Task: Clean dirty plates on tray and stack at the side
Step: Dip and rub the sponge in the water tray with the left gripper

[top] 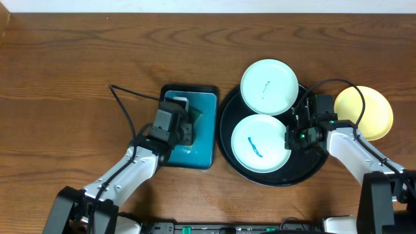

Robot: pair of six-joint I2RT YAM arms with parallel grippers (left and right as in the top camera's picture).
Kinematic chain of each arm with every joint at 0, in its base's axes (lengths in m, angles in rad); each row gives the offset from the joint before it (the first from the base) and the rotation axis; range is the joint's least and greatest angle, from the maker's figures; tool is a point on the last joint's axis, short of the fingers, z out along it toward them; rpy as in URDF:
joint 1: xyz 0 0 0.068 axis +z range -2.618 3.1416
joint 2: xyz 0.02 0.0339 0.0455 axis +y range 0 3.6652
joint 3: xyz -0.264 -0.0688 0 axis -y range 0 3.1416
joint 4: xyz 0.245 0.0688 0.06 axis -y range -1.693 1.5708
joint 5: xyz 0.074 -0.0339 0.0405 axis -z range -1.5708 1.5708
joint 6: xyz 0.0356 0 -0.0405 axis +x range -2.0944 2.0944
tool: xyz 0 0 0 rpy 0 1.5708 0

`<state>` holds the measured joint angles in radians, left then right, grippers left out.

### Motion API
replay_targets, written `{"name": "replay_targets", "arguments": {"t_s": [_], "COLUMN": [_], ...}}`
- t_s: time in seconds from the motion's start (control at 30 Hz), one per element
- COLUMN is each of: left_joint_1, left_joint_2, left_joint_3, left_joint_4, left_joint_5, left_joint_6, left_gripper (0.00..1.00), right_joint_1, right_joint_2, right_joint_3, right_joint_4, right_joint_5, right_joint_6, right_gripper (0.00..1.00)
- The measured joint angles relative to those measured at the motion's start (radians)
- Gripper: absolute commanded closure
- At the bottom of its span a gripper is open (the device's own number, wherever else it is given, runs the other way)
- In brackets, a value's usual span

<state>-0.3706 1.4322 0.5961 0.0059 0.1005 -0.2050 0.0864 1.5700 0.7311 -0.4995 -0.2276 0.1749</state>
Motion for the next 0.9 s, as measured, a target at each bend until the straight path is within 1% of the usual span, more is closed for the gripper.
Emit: {"name": "replay_targets", "arguments": {"t_s": [0.17, 0.3, 0.4, 0.57, 0.7, 0.77, 0.8, 0.83, 0.9], "left_joint_1": [0.000, 0.000, 0.000, 0.000, 0.000, 0.000, 0.000, 0.000, 0.000], "left_joint_2": [0.000, 0.000, 0.000, 0.000, 0.003, 0.020, 0.043, 0.051, 0.088], "left_joint_3": [0.019, 0.085, 0.142, 0.192, 0.195, 0.219, 0.253, 0.264, 0.332], "left_joint_4": [-0.036, -0.151, -0.208, -0.229, -0.258, -0.325, -0.389, -0.406, -0.489], "left_joint_5": [0.000, 0.000, 0.000, 0.000, 0.000, 0.000, 0.000, 0.000, -0.002], "left_joint_6": [0.000, 0.008, 0.024, 0.031, 0.037, 0.042, 0.045, 0.046, 0.046], "left_gripper": [0.67, 0.67, 0.67, 0.68, 0.72, 0.73, 0.73, 0.73, 0.73], "right_joint_1": [0.000, 0.000, 0.000, 0.000, 0.000, 0.000, 0.000, 0.000, 0.000], "right_joint_2": [0.000, 0.000, 0.000, 0.000, 0.000, 0.000, 0.000, 0.000, 0.000], "right_joint_3": [0.000, 0.000, 0.000, 0.000, 0.000, 0.000, 0.000, 0.000, 0.000], "right_joint_4": [0.000, 0.000, 0.000, 0.000, 0.000, 0.000, 0.001, 0.001, 0.001], "right_joint_5": [0.000, 0.000, 0.000, 0.000, 0.000, 0.000, 0.000, 0.000, 0.000], "right_joint_6": [0.000, 0.000, 0.000, 0.000, 0.000, 0.000, 0.000, 0.000, 0.000], "right_gripper": [0.99, 0.99, 0.99, 0.99, 0.99, 0.99, 0.99, 0.99, 0.99]}}
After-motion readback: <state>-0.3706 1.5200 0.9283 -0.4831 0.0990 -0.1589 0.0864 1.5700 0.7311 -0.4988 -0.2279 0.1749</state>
